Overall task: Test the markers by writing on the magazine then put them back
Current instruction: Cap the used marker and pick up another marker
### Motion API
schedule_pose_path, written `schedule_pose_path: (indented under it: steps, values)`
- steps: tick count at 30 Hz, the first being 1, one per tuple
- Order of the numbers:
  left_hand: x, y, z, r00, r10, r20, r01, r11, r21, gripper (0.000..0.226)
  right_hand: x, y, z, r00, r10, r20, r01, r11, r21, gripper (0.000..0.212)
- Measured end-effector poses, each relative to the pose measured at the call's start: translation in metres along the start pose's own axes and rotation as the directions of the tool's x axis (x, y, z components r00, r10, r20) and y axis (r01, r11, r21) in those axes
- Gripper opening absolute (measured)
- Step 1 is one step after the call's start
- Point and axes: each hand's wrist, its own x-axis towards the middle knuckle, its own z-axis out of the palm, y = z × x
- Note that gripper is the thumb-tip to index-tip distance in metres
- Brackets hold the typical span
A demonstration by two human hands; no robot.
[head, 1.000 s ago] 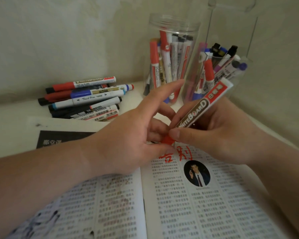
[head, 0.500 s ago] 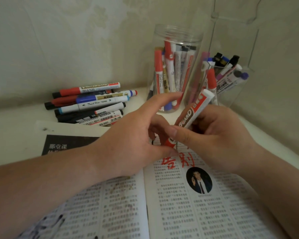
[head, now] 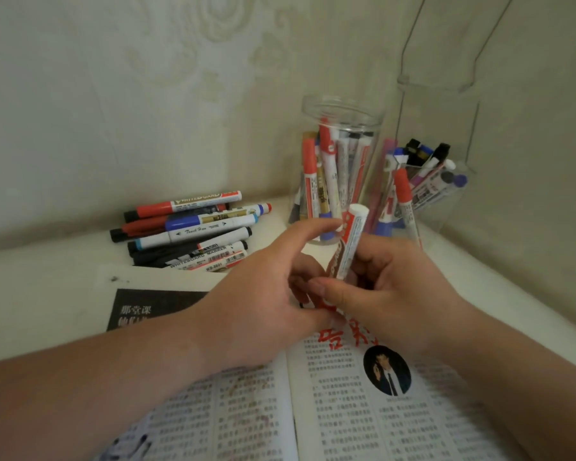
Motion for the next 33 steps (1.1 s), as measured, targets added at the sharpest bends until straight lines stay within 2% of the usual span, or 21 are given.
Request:
schedule_pose_path:
  steps: [3,5,8,10,12,13,17,19,21,23,26,30,33]
  values:
    - [0.001,0.001,0.000,1.000,0.019,-0.010,-0.019,1.000,-0.021,0.077,-0.005,-0.001,0.000,0.994,0.009,-0.105,0.002,0.995,0.103,0.020]
    - [0.003,-0.001,-0.002,0.998,0.012,-0.066,-0.014,0.999,-0.031,0.054,-0.003,-0.003,-0.008,0.974,0.006,-0.226,0.050,0.970,0.239,0.020]
    - [0.011,0.002,-0.012,0.997,-0.002,-0.082,0.008,0.997,0.082,0.025,0.003,-0.004,-0.026,0.941,0.022,-0.337,0.143,0.877,0.458,0.028]
    - [0.014,0.010,-0.030,0.998,0.002,-0.068,0.012,0.980,0.198,0.021,0.010,-0.006,-0.029,0.946,0.016,-0.325,0.136,0.888,0.440,0.043]
    - [0.015,0.019,-0.057,0.999,-0.033,-0.041,0.046,0.931,0.362,0.017,0.017,-0.014,-0.027,0.962,0.023,-0.271,0.079,0.930,0.358,0.052]
    - [0.016,0.022,-0.073,0.997,-0.062,-0.038,0.073,0.899,0.432,0.015,0.022,-0.021,-0.025,0.973,0.033,-0.228,0.036,0.956,0.292,0.048]
    - [0.014,0.017,-0.134,0.981,-0.182,-0.072,0.187,0.767,0.613,0.014,0.063,-0.037,0.002,0.993,0.107,-0.043,-0.108,0.994,-0.028,0.015]
    - [0.010,0.004,-0.151,0.963,-0.237,-0.127,0.261,0.708,0.656,0.015,0.089,-0.042,0.025,0.998,0.058,-0.018,-0.061,0.963,-0.264,0.011]
    - [0.007,-0.012,-0.160,0.946,-0.262,-0.191,0.320,0.654,0.685,0.016,0.110,-0.045,0.046,1.000,-0.014,0.026,0.025,0.882,-0.470,0.001]
    - [0.006,-0.027,-0.161,0.931,-0.294,-0.215,0.357,0.621,0.698,0.018,0.126,-0.043,0.062,0.996,-0.047,0.078,0.084,0.802,-0.591,0.014]
    - [0.006,-0.043,-0.158,0.932,-0.277,-0.235,0.360,0.632,0.686,0.020,0.136,-0.038,0.075,0.997,-0.008,0.071,0.056,0.709,-0.703,0.025]
    - [0.010,-0.053,-0.156,0.948,-0.193,-0.254,0.316,0.671,0.671,0.017,0.133,-0.035,0.080,1.000,0.018,0.002,-0.012,0.729,-0.685,0.042]
    - [0.010,-0.052,-0.156,0.958,-0.149,-0.247,0.280,0.687,0.671,0.017,0.126,-0.033,0.076,1.000,-0.019,0.005,0.018,0.703,-0.711,0.033]
